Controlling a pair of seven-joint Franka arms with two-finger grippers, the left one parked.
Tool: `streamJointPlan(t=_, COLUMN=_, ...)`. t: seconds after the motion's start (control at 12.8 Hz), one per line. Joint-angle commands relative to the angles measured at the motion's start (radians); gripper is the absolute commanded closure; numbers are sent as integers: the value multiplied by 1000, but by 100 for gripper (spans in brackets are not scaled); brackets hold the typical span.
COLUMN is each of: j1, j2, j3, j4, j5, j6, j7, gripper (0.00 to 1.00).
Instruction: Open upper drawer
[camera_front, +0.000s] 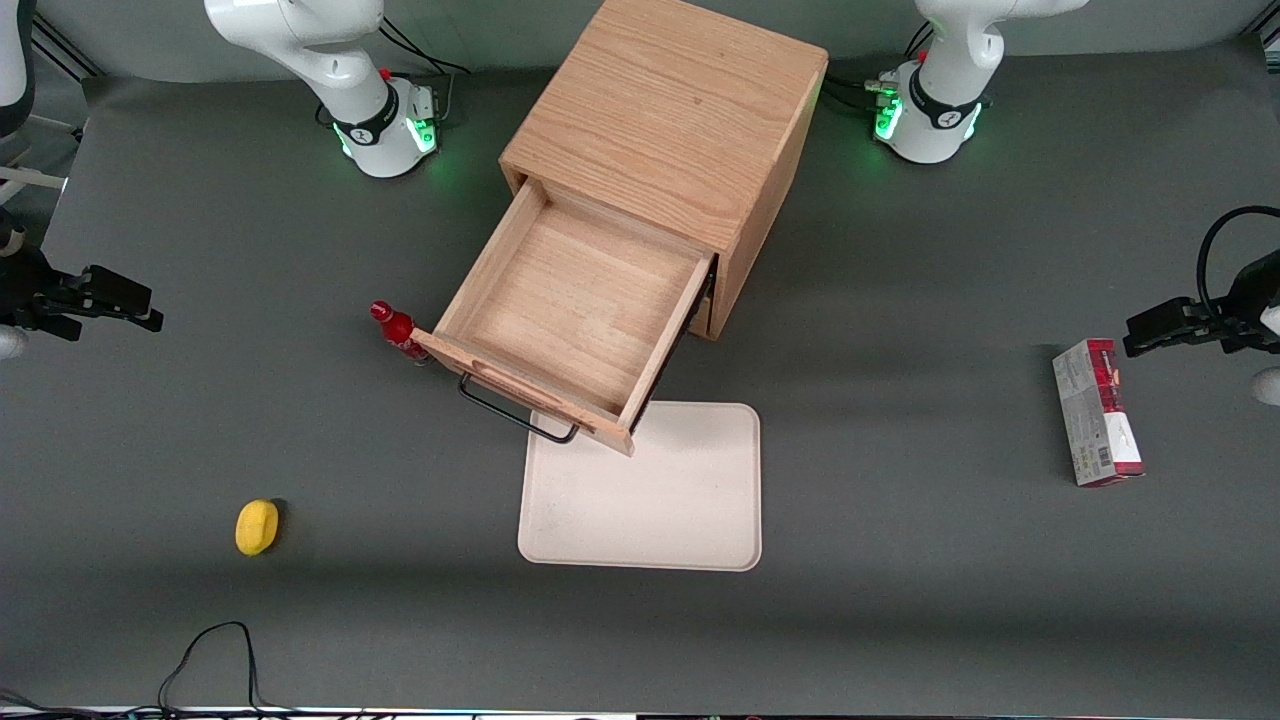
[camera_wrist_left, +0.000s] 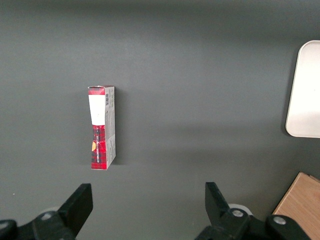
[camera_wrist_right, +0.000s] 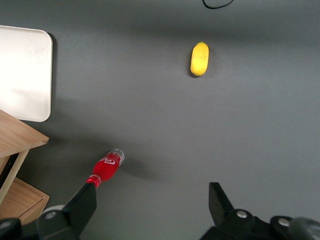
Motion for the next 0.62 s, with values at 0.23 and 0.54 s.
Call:
streamJointPlan(t=0.23, j1=-68, j2=-15, j3=86, j4=-12, j5=-25, j6=9, j7=25, gripper=0)
streamJointPlan(t=0.54, j1=-59, j2=-15, j3=83, j4=-15, j5=-43, j6=7, j7=24, gripper=0)
